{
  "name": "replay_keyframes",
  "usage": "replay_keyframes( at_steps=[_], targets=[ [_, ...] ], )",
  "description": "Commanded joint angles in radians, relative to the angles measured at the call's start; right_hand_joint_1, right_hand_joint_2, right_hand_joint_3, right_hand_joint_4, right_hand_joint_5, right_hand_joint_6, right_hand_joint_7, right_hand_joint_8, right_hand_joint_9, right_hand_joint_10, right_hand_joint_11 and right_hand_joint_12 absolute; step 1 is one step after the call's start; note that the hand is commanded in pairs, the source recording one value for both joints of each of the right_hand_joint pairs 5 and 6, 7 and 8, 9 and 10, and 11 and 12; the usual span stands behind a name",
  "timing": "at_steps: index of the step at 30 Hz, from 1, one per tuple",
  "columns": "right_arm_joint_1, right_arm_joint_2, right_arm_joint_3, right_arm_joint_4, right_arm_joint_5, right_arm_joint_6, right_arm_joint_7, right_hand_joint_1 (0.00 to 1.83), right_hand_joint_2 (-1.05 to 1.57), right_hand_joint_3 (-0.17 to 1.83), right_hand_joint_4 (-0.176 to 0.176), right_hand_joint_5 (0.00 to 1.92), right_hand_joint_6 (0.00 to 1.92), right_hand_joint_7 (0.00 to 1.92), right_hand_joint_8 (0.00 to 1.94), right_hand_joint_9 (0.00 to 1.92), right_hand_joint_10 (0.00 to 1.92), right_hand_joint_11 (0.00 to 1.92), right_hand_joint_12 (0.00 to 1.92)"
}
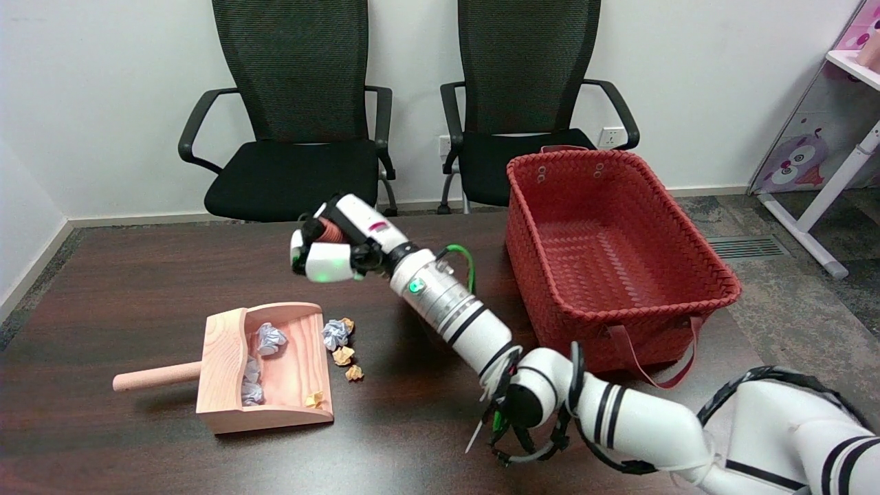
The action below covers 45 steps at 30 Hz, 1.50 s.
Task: Sweep the paper ball into the dustpan.
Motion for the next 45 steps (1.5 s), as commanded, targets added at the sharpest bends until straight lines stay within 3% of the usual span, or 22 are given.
replay_keyframes(
  at_steps=[1, 10, 16, 29, 37, 45],
  targets=[
    [-0.026, -0.163, -0.009, 0.177, 0.010, 0.022, -0.008, 0.70, 1.57, 1.70, 0.002, 1.92, 1.92, 1.92, 1.92, 1.92, 1.92, 1.92, 1.92],
    [-0.034, -0.221, -0.016, 0.223, 0.047, -0.009, 0.083, 0.70, 1.48, 1.80, 0.001, 1.92, 1.92, 1.92, 1.92, 1.92, 1.92, 1.92, 1.92],
    [-0.031, -0.244, -0.023, 0.212, 0.102, -0.030, 0.270, 0.70, 1.40, 1.83, 0.001, 1.92, 1.92, 1.92, 1.92, 1.92, 1.92, 1.92, 1.92],
    [-0.017, -0.288, -0.095, 0.204, 0.102, -0.274, 0.649, 0.72, 1.19, 1.83, 0.001, 1.92, 1.92, 1.92, 1.92, 1.92, 1.92, 1.92, 1.92],
    [-0.005, -0.294, -0.107, 0.205, 0.102, -0.445, 0.717, 0.74, 1.05, 1.83, -0.003, 1.92, 1.92, 1.92, 1.92, 1.92, 1.92, 1.92, 1.92],
    [-0.014, -0.294, -0.097, 0.210, 0.102, -0.543, 0.949, 0.74, 1.04, 1.83, -0.004, 1.92, 1.92, 1.92, 1.92, 1.92, 1.92, 1.92, 1.92]
  ],
)
